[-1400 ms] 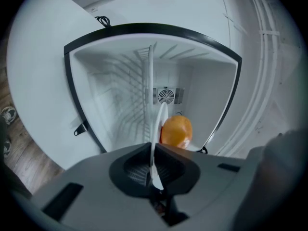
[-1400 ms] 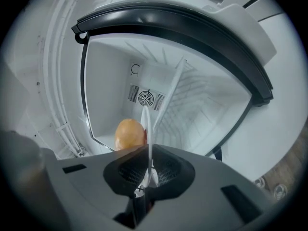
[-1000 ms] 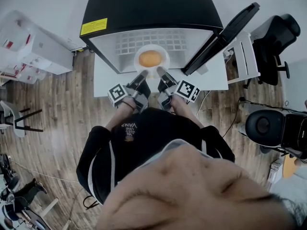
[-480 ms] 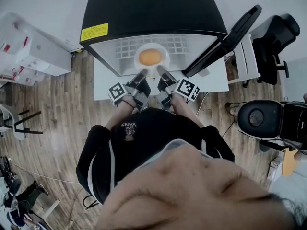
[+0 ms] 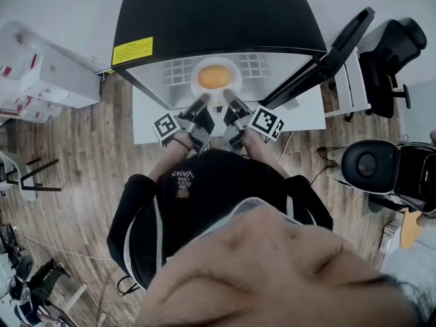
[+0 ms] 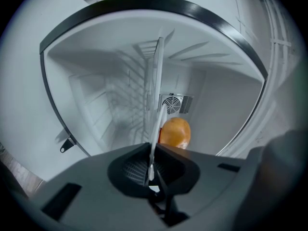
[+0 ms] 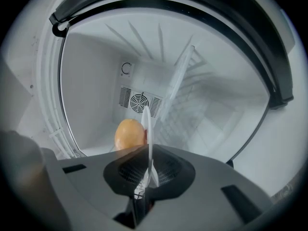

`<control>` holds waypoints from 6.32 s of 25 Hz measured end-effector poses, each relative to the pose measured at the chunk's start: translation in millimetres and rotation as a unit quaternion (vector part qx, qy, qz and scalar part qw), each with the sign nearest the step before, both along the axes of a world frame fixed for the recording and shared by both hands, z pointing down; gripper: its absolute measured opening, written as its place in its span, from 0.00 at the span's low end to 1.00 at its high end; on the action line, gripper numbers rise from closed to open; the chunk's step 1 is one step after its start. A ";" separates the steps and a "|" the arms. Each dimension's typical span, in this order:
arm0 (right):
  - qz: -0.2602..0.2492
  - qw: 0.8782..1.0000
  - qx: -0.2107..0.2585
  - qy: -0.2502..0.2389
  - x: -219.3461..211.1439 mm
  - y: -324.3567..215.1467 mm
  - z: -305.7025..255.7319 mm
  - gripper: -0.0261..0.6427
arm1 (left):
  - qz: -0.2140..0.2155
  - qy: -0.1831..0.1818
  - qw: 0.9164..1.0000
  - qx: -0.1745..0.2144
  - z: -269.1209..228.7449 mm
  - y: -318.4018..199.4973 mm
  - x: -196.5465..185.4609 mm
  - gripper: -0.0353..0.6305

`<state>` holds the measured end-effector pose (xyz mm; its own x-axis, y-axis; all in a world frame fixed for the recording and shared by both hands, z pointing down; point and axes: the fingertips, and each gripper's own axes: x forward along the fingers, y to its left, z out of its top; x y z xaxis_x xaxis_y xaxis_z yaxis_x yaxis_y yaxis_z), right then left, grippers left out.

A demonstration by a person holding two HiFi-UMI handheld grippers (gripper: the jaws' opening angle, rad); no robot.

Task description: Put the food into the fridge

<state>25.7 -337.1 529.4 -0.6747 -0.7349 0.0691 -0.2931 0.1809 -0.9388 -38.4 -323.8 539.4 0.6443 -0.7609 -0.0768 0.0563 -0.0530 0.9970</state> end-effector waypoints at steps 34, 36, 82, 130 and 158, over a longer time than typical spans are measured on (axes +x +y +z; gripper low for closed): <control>-0.001 1.000 0.016 0.002 1.5 -39.2 -15.3 0.12 | -0.009 0.044 0.999 0.017 -18.7 -39.1 0.4 0.11; -0.005 1.000 0.021 0.003 0.8 -38.5 -17.3 0.15 | -0.013 0.049 0.999 0.020 -20.3 -40.0 0.1 0.12; -0.024 0.959 0.176 0.223 24.0 -0.1 -23.2 0.28 | -0.032 -0.240 0.953 0.180 -24.5 -0.4 -24.4 0.23; -0.021 0.937 0.192 0.290 14.9 -33.1 -21.6 0.06 | 0.017 -0.394 0.884 0.252 -23.0 -35.9 -12.0 0.09; -0.008 0.933 0.200 0.298 22.1 -33.4 -26.8 0.06 | 0.013 -0.401 0.878 0.262 -26.6 -32.8 -11.5 0.09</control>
